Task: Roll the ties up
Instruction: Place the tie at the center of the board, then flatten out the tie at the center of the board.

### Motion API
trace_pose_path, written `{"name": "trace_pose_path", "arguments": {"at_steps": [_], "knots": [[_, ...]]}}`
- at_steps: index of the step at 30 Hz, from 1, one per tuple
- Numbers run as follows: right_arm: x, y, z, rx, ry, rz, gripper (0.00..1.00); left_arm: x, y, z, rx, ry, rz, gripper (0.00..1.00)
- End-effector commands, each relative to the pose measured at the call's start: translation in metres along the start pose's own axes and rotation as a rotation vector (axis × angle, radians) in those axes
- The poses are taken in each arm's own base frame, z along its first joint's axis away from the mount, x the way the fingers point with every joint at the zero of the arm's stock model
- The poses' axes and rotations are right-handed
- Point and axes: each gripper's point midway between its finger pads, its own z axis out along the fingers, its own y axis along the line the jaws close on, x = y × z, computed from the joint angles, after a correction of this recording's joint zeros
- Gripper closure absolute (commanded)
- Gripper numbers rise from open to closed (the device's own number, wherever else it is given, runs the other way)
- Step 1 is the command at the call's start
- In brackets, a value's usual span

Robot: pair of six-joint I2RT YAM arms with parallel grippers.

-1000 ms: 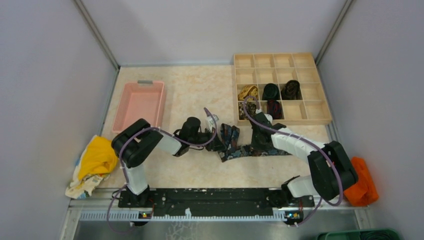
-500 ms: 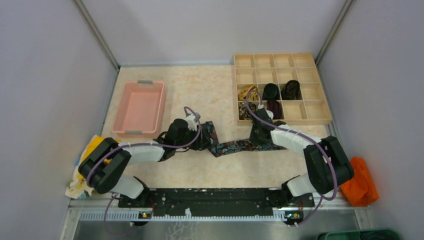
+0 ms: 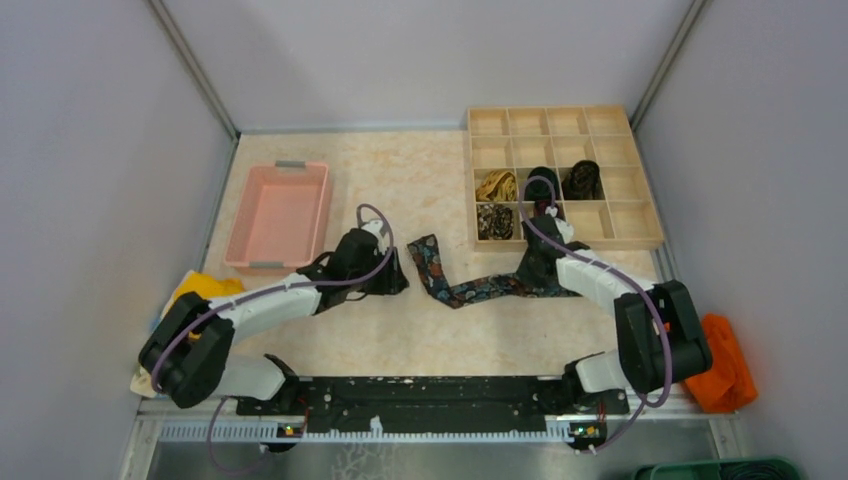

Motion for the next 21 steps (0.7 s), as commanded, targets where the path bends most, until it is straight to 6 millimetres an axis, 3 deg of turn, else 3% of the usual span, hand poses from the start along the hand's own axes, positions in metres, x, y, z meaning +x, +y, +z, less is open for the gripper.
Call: {"name": "trace_pose_path", "arguments": {"at_steps": [1,5,8,14,21], "knots": [[0.046,-0.082,0.004,0.350,0.164,-0.049,1.00,-0.037,0.016,-0.030,-0.185,-0.074,-0.017,0.40],[0.042,-0.084,0.003,0.358,0.145,-0.036,0.98,-0.062,-0.001,-0.023,-0.125,-0.151,-0.028,0.35],[0.042,-0.080,0.004,0.339,0.150,-0.052,0.98,-0.070,-0.027,-0.007,-0.015,-0.118,-0.035,0.35],[0.042,-0.075,0.008,0.300,0.157,-0.072,0.98,-0.068,-0.075,0.019,0.193,-0.003,-0.026,0.33],[0.041,-0.070,0.010,0.271,0.156,-0.086,0.98,-0.053,-0.085,0.045,0.199,0.073,-0.040,0.30]]}}
